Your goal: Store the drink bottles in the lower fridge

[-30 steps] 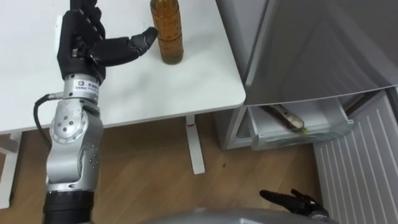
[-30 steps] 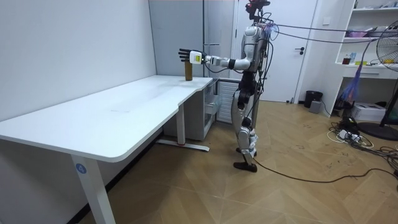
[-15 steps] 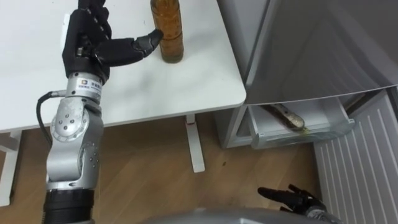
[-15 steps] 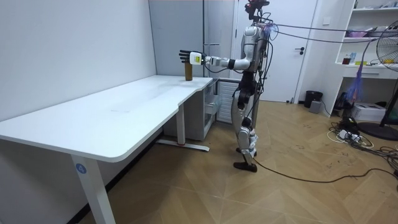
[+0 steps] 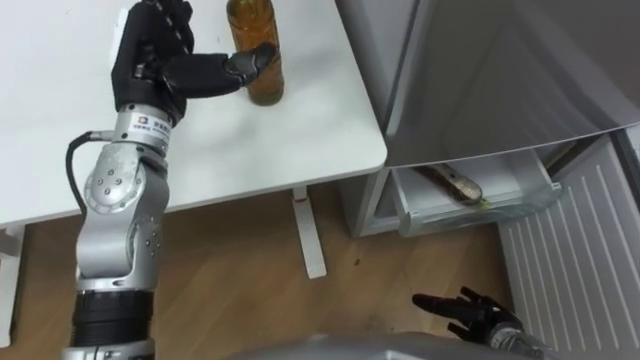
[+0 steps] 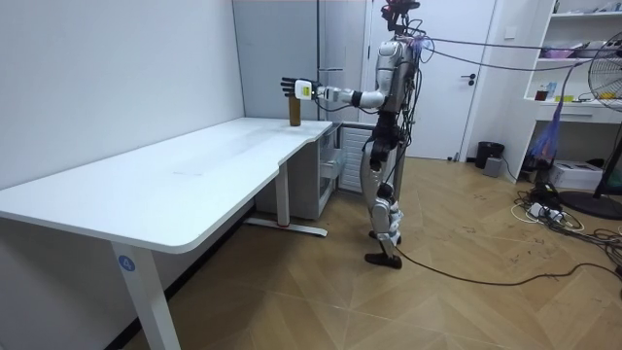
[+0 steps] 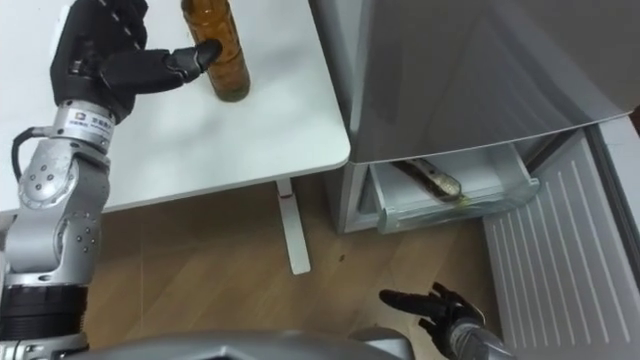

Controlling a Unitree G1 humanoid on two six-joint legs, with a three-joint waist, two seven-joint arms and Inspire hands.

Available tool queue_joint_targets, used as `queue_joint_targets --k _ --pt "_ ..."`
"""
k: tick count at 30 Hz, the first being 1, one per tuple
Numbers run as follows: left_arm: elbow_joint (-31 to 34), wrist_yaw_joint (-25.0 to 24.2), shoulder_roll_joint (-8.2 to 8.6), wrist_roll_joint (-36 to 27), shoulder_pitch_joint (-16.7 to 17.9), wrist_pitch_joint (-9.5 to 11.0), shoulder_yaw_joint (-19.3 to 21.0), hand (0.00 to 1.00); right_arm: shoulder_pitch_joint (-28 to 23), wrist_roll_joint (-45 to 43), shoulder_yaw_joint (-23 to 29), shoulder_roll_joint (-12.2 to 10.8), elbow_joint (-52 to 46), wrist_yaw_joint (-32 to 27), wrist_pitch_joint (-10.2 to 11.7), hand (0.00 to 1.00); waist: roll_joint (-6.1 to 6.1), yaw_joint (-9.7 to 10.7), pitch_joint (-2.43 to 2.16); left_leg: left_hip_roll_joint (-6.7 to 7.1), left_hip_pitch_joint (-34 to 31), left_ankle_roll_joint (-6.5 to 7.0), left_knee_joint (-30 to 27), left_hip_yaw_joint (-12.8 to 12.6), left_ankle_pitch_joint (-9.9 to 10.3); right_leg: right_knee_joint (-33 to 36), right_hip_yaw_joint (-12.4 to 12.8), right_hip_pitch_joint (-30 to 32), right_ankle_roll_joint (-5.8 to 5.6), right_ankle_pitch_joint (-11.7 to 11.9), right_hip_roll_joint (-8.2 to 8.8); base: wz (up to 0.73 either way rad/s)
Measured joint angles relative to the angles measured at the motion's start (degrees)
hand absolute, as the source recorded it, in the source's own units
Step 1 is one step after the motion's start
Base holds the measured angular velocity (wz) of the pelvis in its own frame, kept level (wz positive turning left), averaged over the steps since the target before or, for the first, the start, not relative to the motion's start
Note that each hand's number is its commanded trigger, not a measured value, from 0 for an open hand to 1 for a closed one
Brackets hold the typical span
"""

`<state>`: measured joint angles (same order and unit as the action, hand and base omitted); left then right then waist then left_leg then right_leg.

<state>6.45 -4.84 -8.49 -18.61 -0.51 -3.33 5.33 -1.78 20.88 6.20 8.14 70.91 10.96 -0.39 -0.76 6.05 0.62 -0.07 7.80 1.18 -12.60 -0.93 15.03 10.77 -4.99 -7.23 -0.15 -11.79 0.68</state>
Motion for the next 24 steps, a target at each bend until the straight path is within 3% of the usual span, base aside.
queue_joint_targets --k 4,11,24 --pt "-1.4 -0.4 0.03 0.0 -1.2 -1.4 0.0 0.00 0.0 0.0 -0.4 0.0 0.0 -0.4 -0.6 0.00 0.10 0.1 0.00 -0.16 0.1 0.00 0.0 -0.7 0.0 0.0 0.0 0.0 0.05 0.0 -0.05 0.00" --pt "-4.3 -0.9 0.06 -1.3 -5.0 -1.4 -1.5 0.00 0.1 -0.8 -0.5 0.2 0.0 -0.4 -1.0 0.00 0.90 0.3 0.05 -0.07 -0.1 0.00 -0.1 -0.5 0.0 0.1 -0.2 -0.1 0.07 0.2 -0.08 0.01" --pt "-6.0 -0.7 0.05 -3.7 -5.7 -1.7 -2.1 0.00 0.1 -1.3 -0.4 0.4 -0.1 -0.3 -1.0 0.00 1.27 1.9 0.12 -0.09 0.0 -0.01 -0.1 -0.4 0.0 0.1 0.3 0.2 0.09 0.2 -0.18 -0.02"
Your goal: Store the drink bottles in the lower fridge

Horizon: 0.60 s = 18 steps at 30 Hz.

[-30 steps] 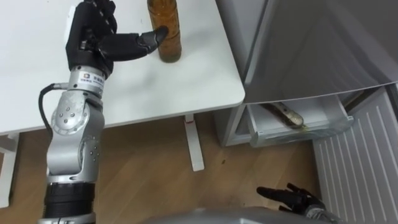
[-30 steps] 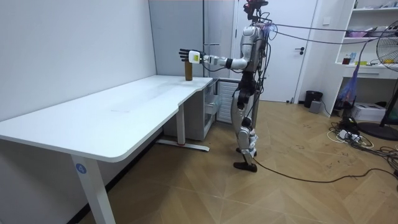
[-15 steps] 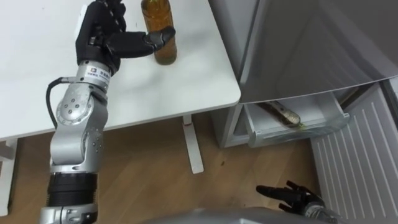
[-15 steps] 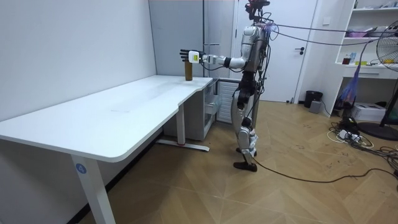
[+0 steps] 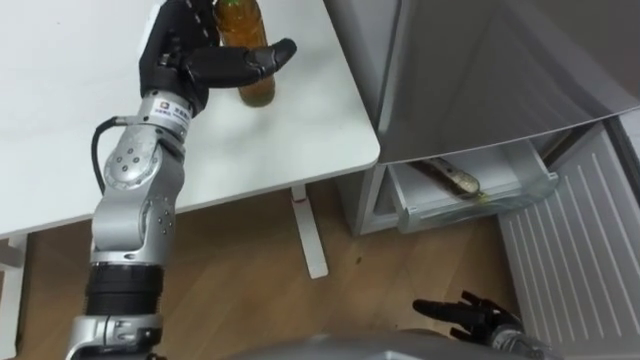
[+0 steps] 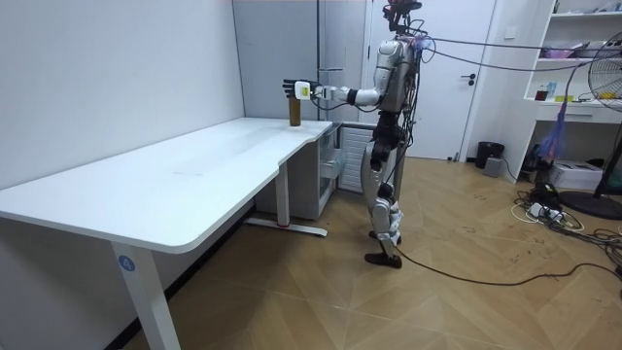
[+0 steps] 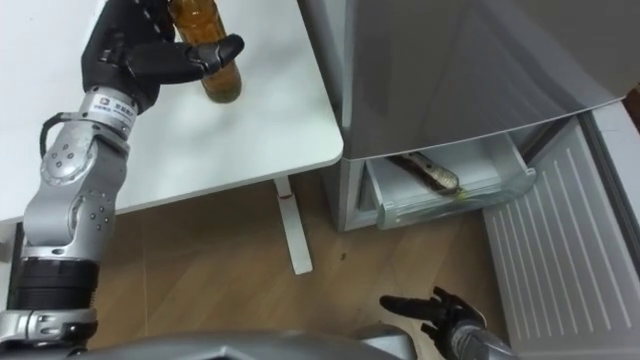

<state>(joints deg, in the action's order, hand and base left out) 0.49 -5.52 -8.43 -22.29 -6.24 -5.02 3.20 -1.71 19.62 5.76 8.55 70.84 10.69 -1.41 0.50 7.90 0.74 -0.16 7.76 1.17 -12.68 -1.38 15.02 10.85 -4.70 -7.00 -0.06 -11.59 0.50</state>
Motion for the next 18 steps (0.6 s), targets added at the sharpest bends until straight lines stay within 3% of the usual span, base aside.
queue_joint_targets --k 6,13,18 --pt "-0.8 0.6 -0.02 -3.6 -0.5 -0.3 0.2 0.00 0.2 -1.5 0.3 0.0 0.0 0.0 -1.4 0.00 0.28 0.0 0.16 0.01 0.0 0.00 0.1 0.0 0.0 0.0 0.0 0.1 0.00 0.0 0.00 0.00" --pt "-3.5 2.1 -0.18 -4.6 -1.0 -3.5 0.3 0.00 0.6 -2.1 0.6 0.0 -0.6 -0.1 -3.4 0.00 0.31 0.1 0.14 -0.01 0.2 0.00 0.1 -0.2 0.0 0.0 0.0 0.0 0.01 0.0 -0.02 0.00" --pt "-5.1 2.8 -0.97 -4.5 -2.6 -3.9 0.3 0.00 0.3 -2.4 0.6 0.0 -1.6 0.0 -3.7 0.00 0.52 0.2 0.01 -0.03 0.3 0.00 0.1 -0.4 0.0 0.0 0.0 0.0 0.03 0.0 -0.03 0.00"
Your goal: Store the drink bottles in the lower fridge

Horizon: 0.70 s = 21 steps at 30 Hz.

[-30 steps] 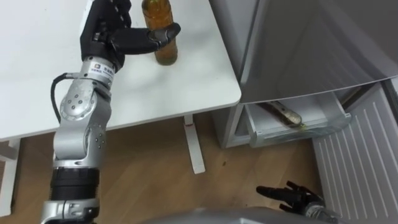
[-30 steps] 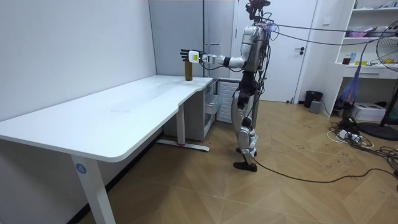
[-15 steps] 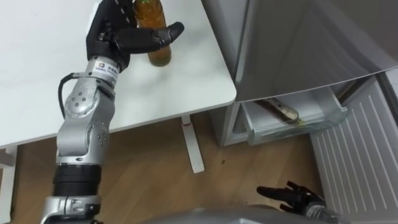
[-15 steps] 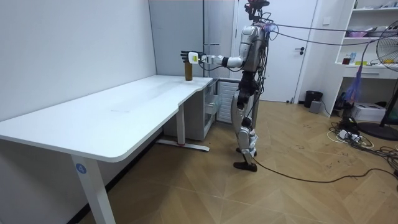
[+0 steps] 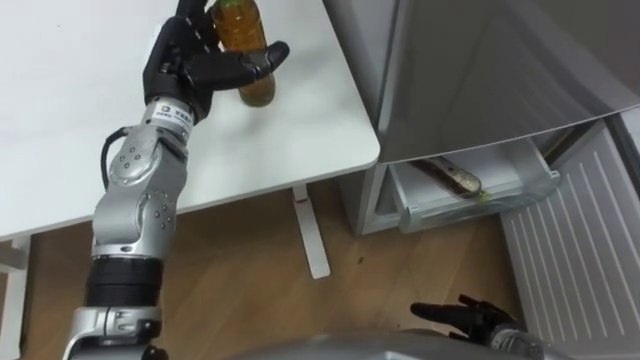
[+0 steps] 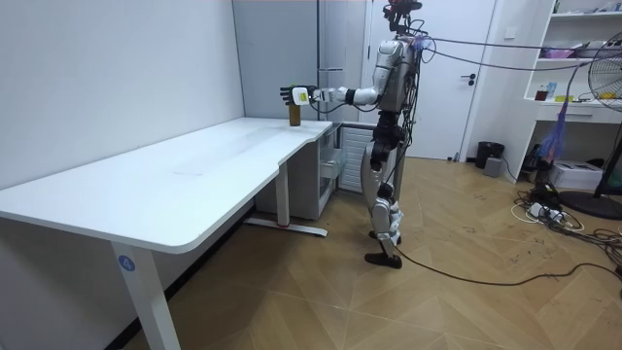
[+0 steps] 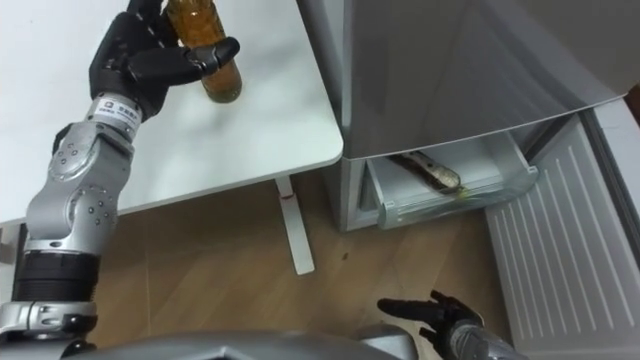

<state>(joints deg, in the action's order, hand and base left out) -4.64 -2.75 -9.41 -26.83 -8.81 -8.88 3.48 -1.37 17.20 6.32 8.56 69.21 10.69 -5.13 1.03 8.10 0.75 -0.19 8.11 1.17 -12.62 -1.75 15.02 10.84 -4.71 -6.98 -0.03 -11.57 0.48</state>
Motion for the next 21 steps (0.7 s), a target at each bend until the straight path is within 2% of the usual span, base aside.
queue_joint_targets --k 8,15,16,17,19,20,21 --pt "-2.1 0.3 -0.62 -0.1 -1.7 -0.2 0.5 0.00 0.0 0.3 0.0 0.0 -0.7 0.0 -0.5 0.00 0.57 0.3 -0.34 -0.02 0.4 0.00 0.0 0.0 0.0 0.0 0.0 -0.3 0.02 0.0 0.00 0.00" --pt "-5.3 1.0 -0.64 0.1 -3.1 -1.1 0.9 0.00 0.0 0.0 0.0 0.2 -0.7 -0.1 -1.1 0.00 0.56 1.0 -0.33 -0.02 0.5 0.00 0.0 -0.1 0.0 0.5 0.0 0.0 0.02 0.0 0.04 0.00" --pt "-5.9 1.0 -0.64 0.1 -3.4 -1.3 0.9 0.03 0.0 0.0 0.0 0.2 -0.7 -0.1 -1.2 0.00 0.55 1.0 -0.32 -0.03 0.5 0.00 0.0 -0.1 0.0 0.7 0.0 0.1 0.02 0.0 0.04 0.00" --pt "-6.0 1.0 -0.65 0.1 -3.5 -1.3 0.9 0.22 0.0 0.0 0.0 0.2 -0.7 -0.1 -1.2 0.00 0.55 1.0 -0.32 -0.02 0.5 0.00 0.0 -0.1 0.0 0.7 0.0 0.1 0.02 0.0 0.05 0.00" --pt "-6.1 0.9 -0.71 0.0 -3.8 -1.7 0.9 0.92 0.0 0.0 0.0 0.3 -0.7 -0.1 -1.2 0.00 0.52 1.0 -0.30 -0.01 0.5 0.00 0.0 -0.1 0.0 0.7 0.1 0.1 0.02 0.0 0.06 0.00" --pt "-6.2 0.9 -0.73 0.0 -3.9 -1.7 0.9 1.00 0.0 0.0 0.0 0.3 -0.7 -0.1 -1.2 0.00 0.51 1.0 -0.30 -0.01 0.5 0.00 0.0 -0.1 0.0 0.7 0.1 0.1 0.02 0.0 0.06 0.00" --pt "-6.2 0.9 -0.77 0.0 -4.2 -1.7 0.9 1.00 0.0 0.0 0.0 0.3 -0.7 -0.1 -1.2 0.00 0.51 1.0 -0.30 -0.01 0.5 0.00 0.0 -0.1 0.0 0.7 0.1 0.1 0.02 0.0 0.06 0.00"
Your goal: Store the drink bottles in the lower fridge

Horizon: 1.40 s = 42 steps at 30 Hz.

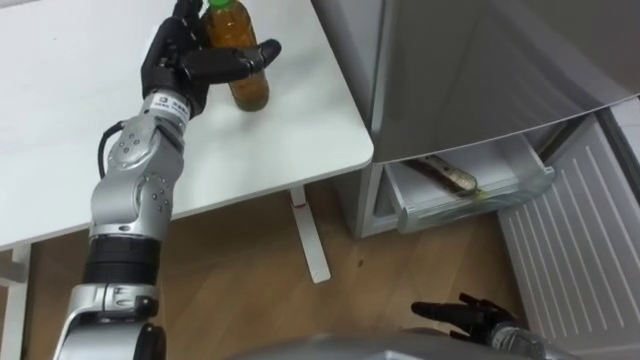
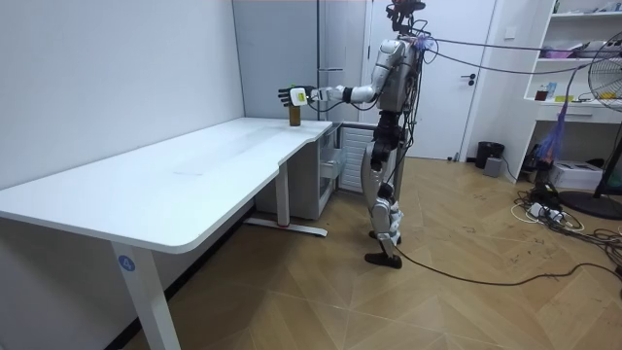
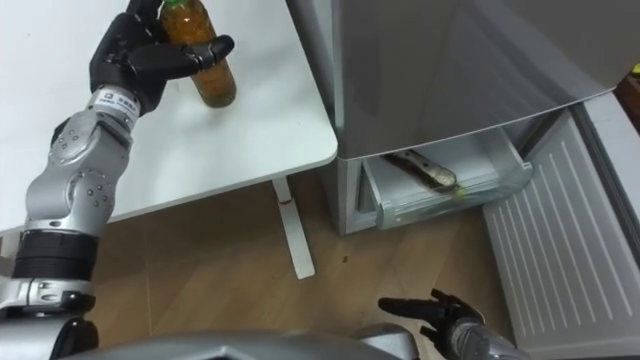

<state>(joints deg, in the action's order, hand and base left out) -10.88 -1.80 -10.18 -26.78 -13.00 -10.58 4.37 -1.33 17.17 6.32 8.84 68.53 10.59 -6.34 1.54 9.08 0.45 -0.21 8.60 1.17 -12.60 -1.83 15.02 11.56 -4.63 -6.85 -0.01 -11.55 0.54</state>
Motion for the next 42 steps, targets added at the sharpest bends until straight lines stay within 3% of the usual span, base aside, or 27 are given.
queue_joint_targets --k 12,18,33,42 --pt "-2.3 -1.1 -1.94 0.3 -1.6 -1.0 -0.2 1.00 0.3 -1.1 -0.2 0.0 -2.3 0.2 0.0 0.00 0.01 0.0 -0.01 -0.07 -1.0 0.01 -0.1 -0.5 0.0 0.2 0.5 1.3 0.00 0.0 -0.05 -0.02" --pt "-2.6 -1.7 -2.28 0.9 -2.4 -3.2 -0.3 1.00 0.4 -1.0 -0.1 0.0 -3.6 0.7 0.0 0.00 0.08 0.0 -0.08 -0.05 -1.9 0.01 0.0 -0.4 0.0 0.1 0.6 1.9 0.05 0.1 -0.05 -0.01" --pt "-2.1 -1.6 -2.37 5.1 -3.2 -4.5 -0.4 1.00 1.1 -1.3 -0.1 0.1 -3.4 1.0 0.0 0.00 1.11 0.2 -0.19 -0.04 -1.3 0.00 1.0 0.6 0.0 -1.3 0.3 0.9 0.05 0.3 -0.14 0.00" --pt "8.2 -2.4 -2.41 7.3 -3.2 -5.0 -1.0 1.00 2.4 -1.6 0.0 0.0 0.9 0.8 0.6 0.00 1.15 0.0 -0.12 -0.08 -0.8 0.00 1.3 1.3 0.0 -2.2 -0.2 0.0 0.03 0.4 -0.22 0.02"
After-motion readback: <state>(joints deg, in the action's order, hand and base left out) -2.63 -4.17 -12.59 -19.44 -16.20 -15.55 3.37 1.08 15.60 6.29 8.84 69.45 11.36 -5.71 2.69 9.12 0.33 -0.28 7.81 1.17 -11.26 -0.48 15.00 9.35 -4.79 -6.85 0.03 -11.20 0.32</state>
